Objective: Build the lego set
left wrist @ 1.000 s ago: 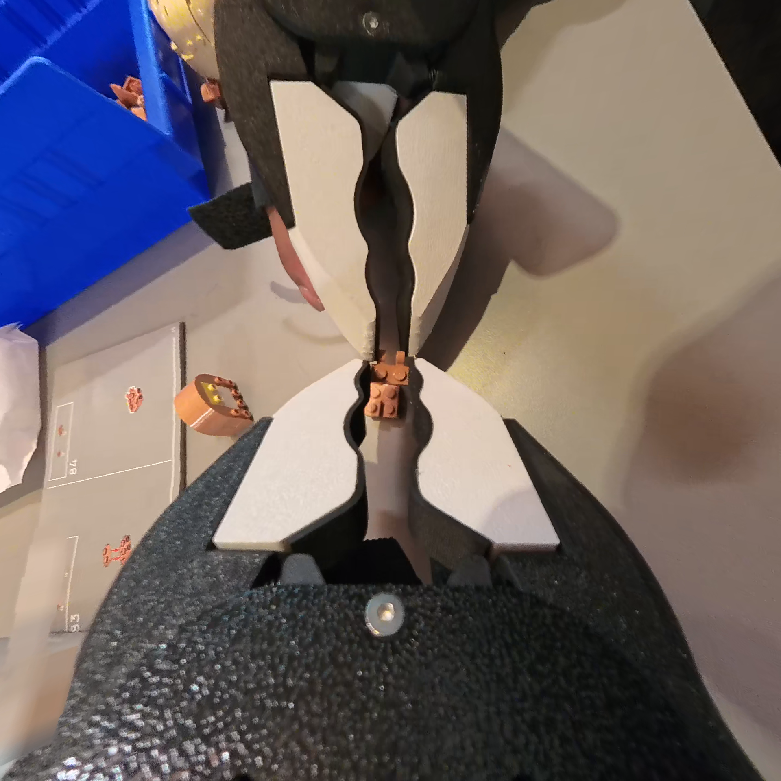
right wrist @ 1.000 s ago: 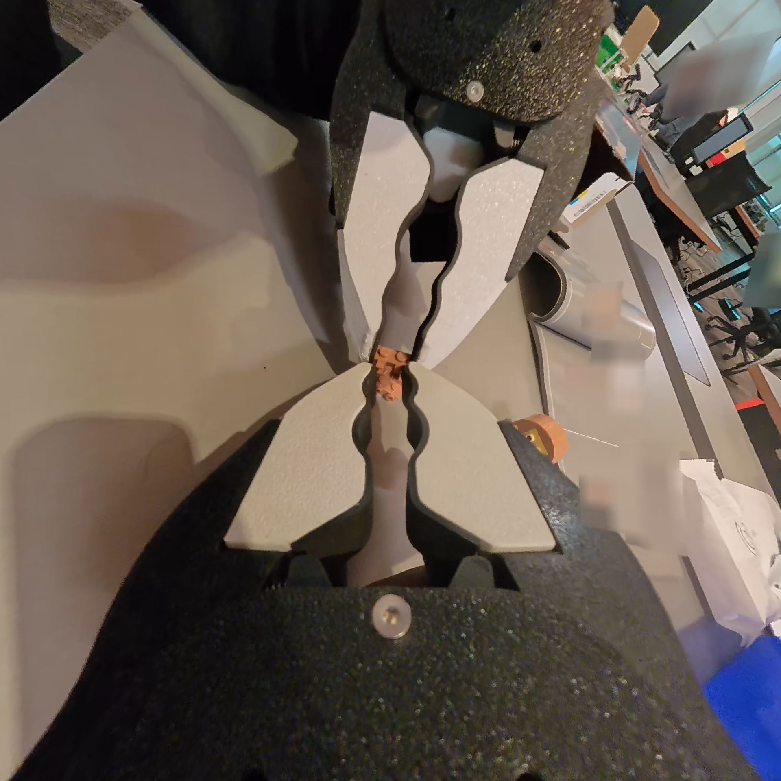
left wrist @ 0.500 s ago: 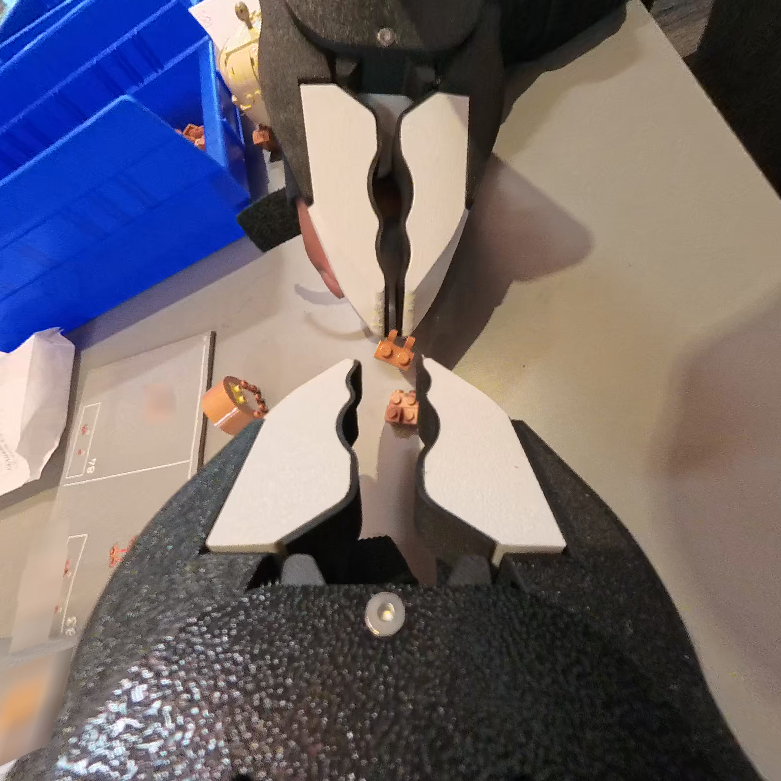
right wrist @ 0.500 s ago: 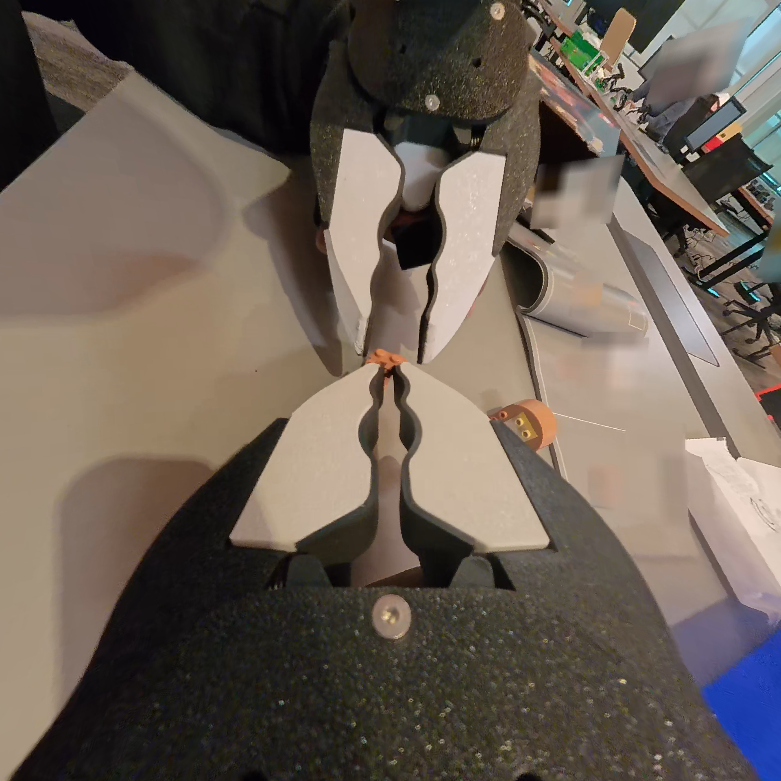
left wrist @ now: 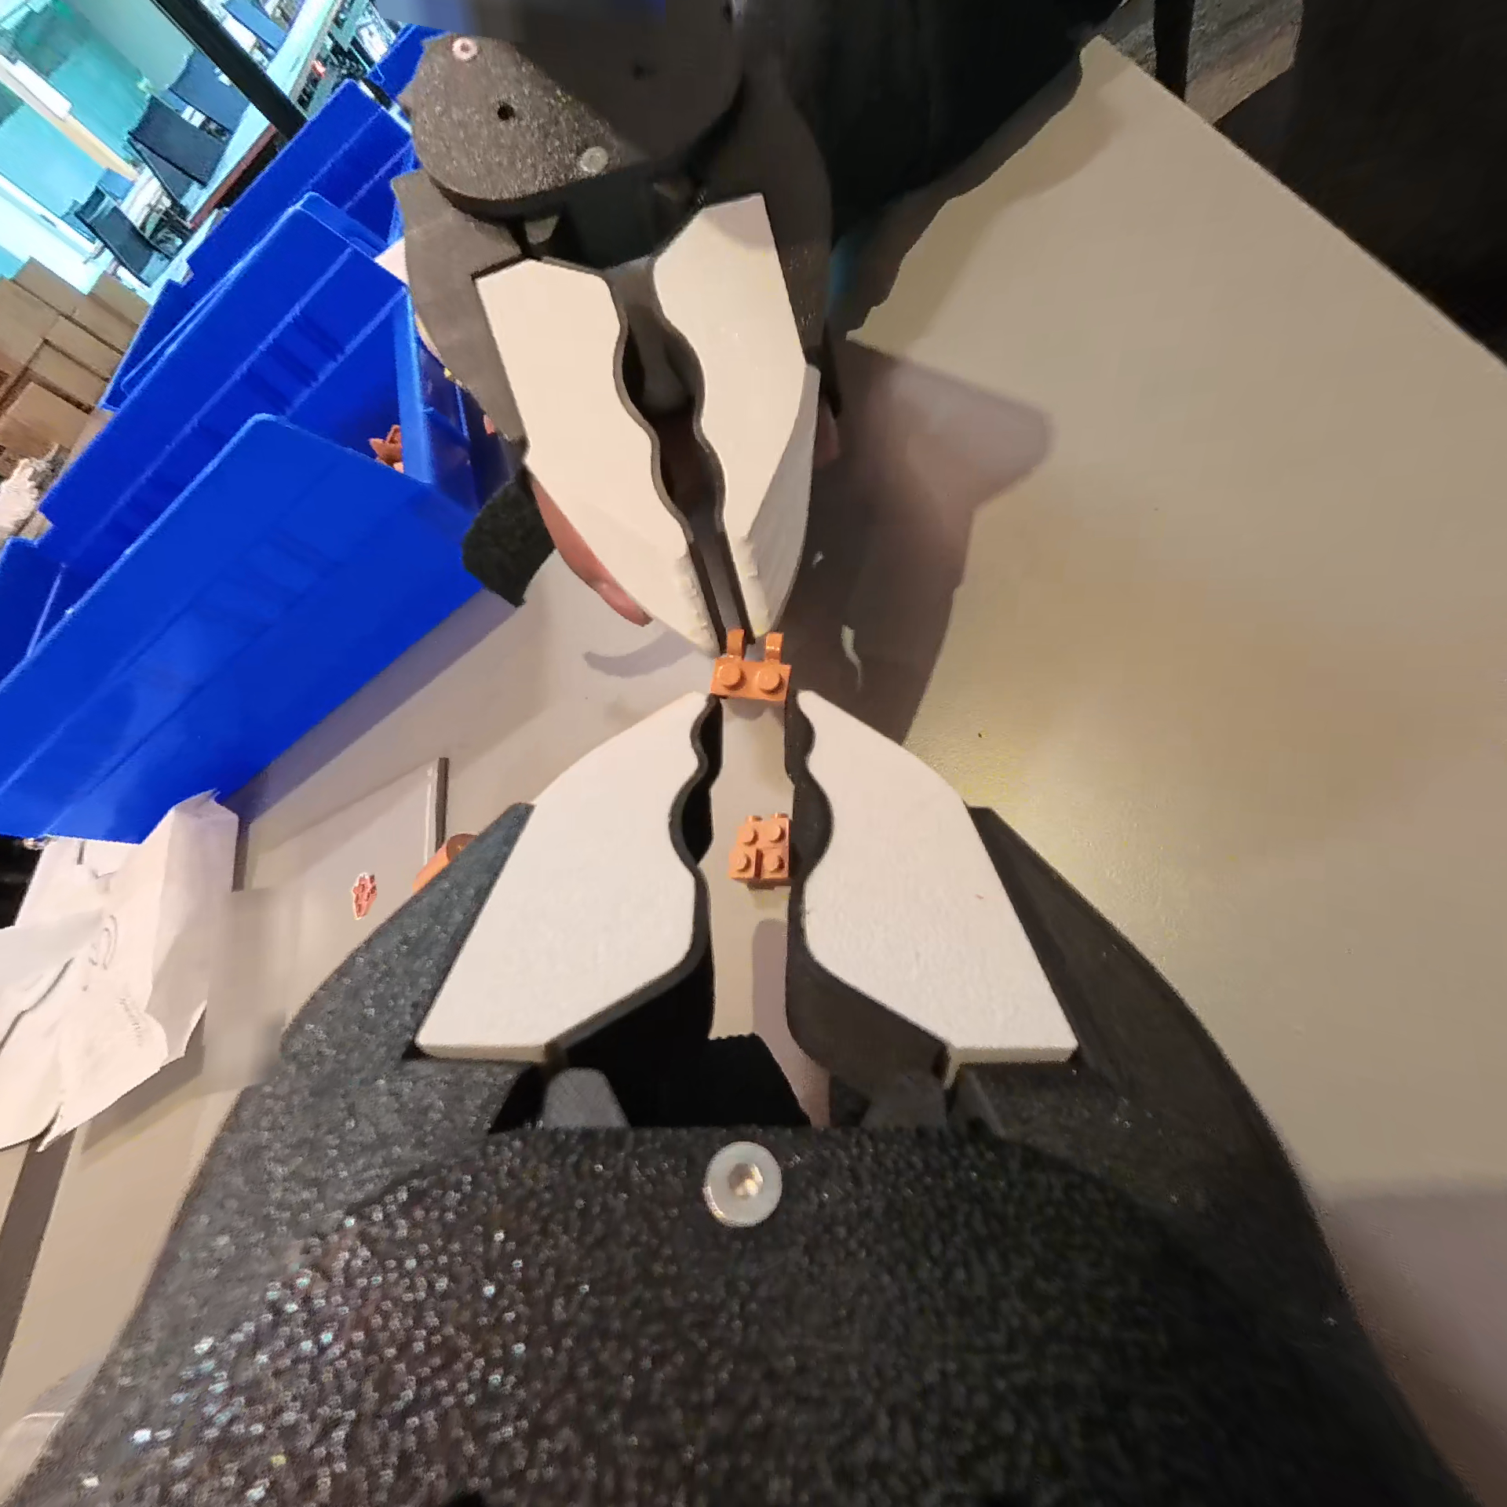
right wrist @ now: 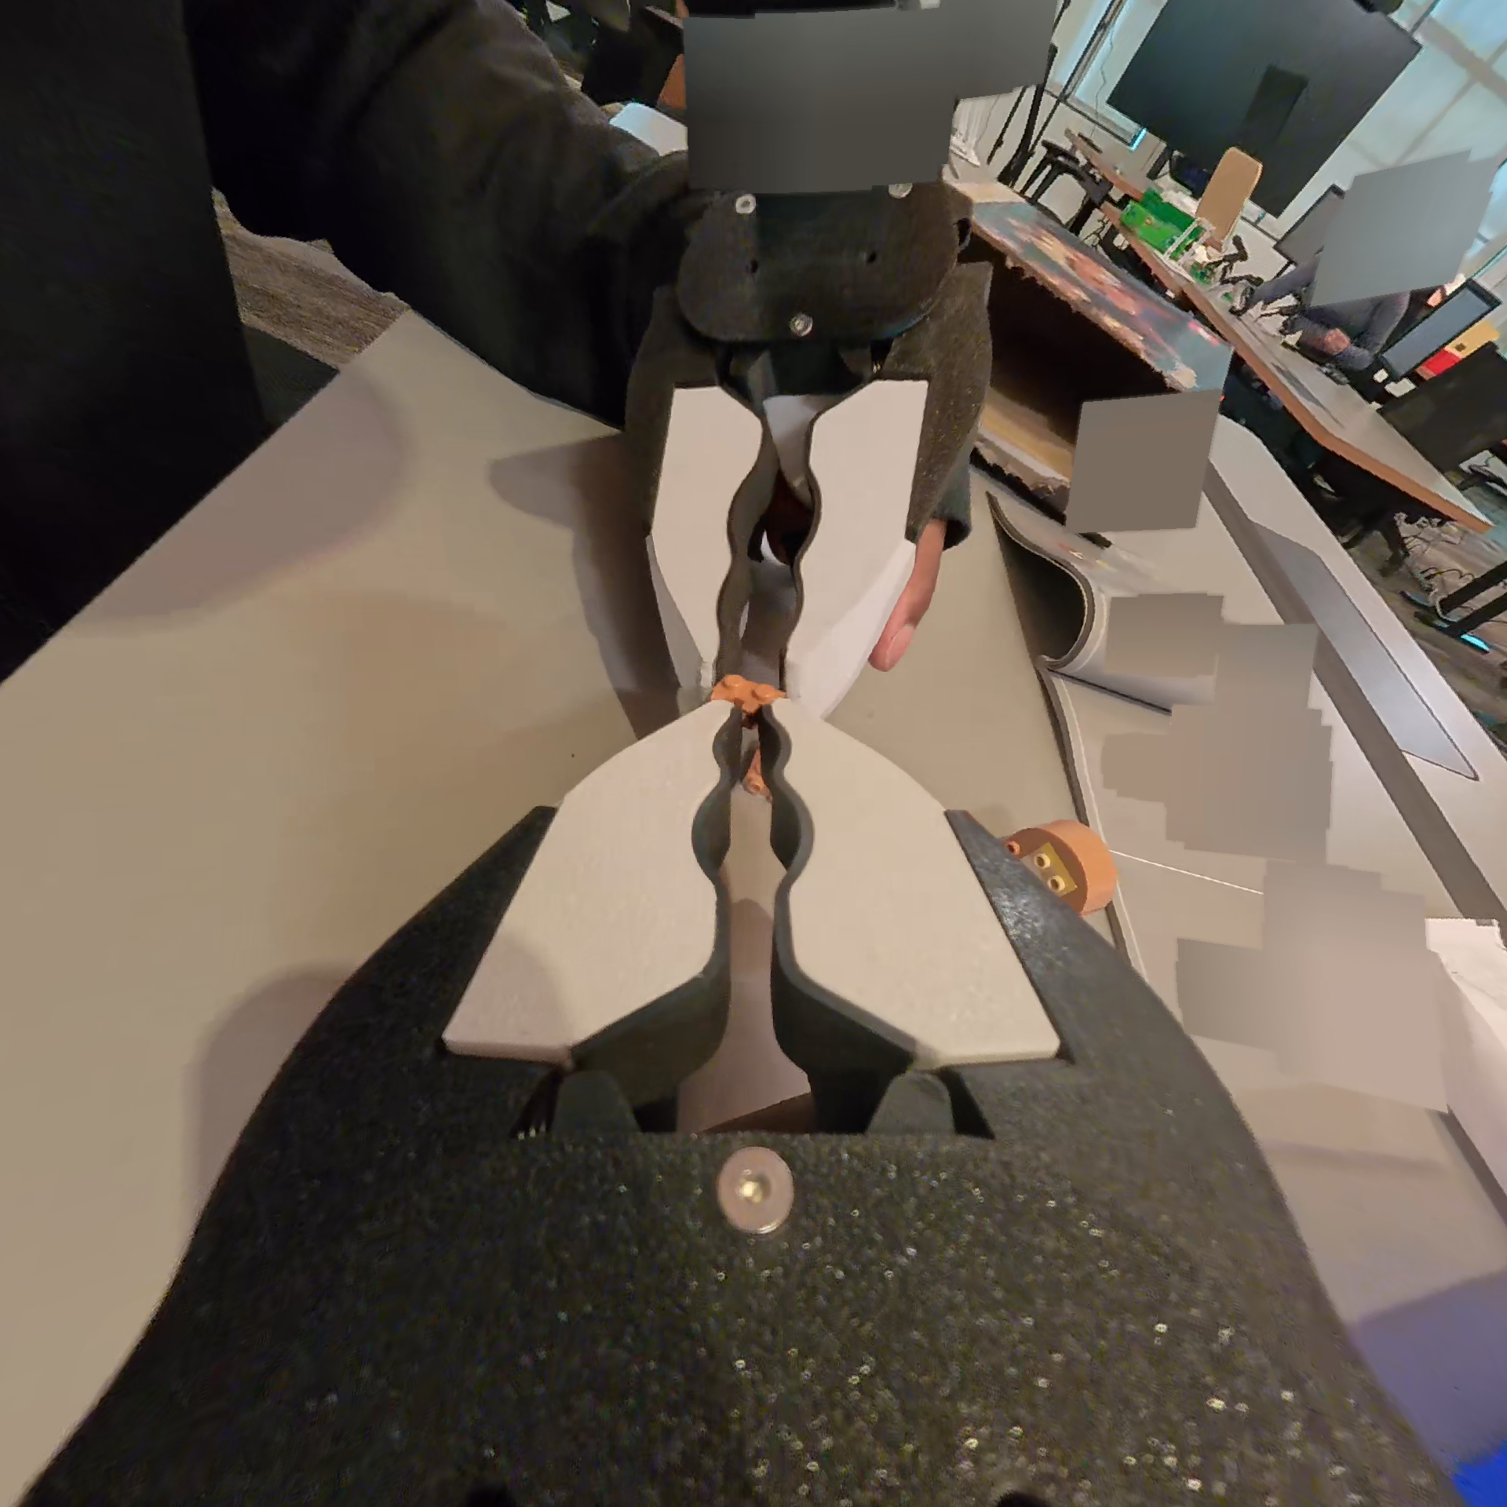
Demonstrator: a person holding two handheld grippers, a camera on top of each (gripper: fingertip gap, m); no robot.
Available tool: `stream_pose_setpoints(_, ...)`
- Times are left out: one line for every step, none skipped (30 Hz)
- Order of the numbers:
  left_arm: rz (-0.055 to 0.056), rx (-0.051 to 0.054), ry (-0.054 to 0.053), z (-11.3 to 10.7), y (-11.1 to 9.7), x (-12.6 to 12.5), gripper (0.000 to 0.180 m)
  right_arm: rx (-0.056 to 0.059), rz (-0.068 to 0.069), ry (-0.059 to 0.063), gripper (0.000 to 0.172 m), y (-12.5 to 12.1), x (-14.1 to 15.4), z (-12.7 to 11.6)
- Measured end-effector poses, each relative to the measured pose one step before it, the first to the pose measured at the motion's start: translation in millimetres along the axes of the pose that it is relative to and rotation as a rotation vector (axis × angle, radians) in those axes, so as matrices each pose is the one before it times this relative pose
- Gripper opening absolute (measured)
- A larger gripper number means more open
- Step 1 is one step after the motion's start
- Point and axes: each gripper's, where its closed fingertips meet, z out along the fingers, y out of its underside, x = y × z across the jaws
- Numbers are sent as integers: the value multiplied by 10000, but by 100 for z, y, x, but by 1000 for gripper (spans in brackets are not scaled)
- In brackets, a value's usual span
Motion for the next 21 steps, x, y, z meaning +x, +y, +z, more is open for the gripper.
stream_pose_setpoints(-43,-75,97,-31,100,86,8,-20,-10,147,4,29,171,6)
stream_pose_setpoints(-93,-99,2,8,166,-53,4,-30,45,150,4,49,222,-14)
stream_pose_setpoints(-114,-17,-73,-12,39,-170,3,-35,52,114,4,76,200,-37)
stream_pose_setpoints(-170,-21,-46,16,49,-162,2,-22,45,111,4,65,195,-47)
stream_pose_setpoints(-174,13,-31,37,19,-142,1,-22,33,71,4,60,142,-48)
stream_pose_setpoints(-101,19,-3,51,2,-44,1,-19,18,25,4,44,59,-22)
stream_pose_setpoints(-10,5,-33,59,26,-18,2,-3,4,23,4,10,21,-23)
stream_pose_setpoints(51,-17,-38,59,42,6,3,-3,-2,16,3,2,13,-5)
stream_pose_setpoints(59,-29,35,69,54,127,7,-3,4,10,3,4,10,-2)
stream_pose_setpoints(26,-34,5,59,58,53,18,11,-7,-46,3,-9,-61,-13)
stream_pose_setpoints(48,-54,-73,16,62,-88,26,10,-6,-75,3,-10,-109,-17)
stream_pose_setpoints(62,4,5,-77,-1,-1,27,18,13,-91,3,-32,-126,-24)
stream_pose_setpoints(15,141,121,-125,-168,145,26,40,12,-83,3,-64,-119,-32)
stream_pose_setpoints(-22,226,107,-139,-277,137,26,49,13,-61,3,-65,-80,-42)
stream_pose_setpoints(-9,222,40,-123,-297,56,25,39,27,-80,3,-56,-94,-48)
stream_pose_setpoints(13,178,24,-89,-263,29,25,50,46,-106,3,-77,-129,-42)
stream_pose_setpoints(23,130,18,-45,-197,36,25,78,53,-125,3,-126,-161,-51)
stream_pose_setpoints(58,85,31,0,-141,92,25,78,57,-121,3,-123,-163,-38)
stream_pose_setpoints(100,60,1,21,-106,68,24,54,45,-97,3,-101,-140,-16)
stream_pose_setpoints(110,60,26,33,-113,137,23,14,0,-72,3,-33,-110,3)
stream_pose_setpoints(90,54,31,55,-106,131,23,-17,-41,-50,3,15,-113,24)
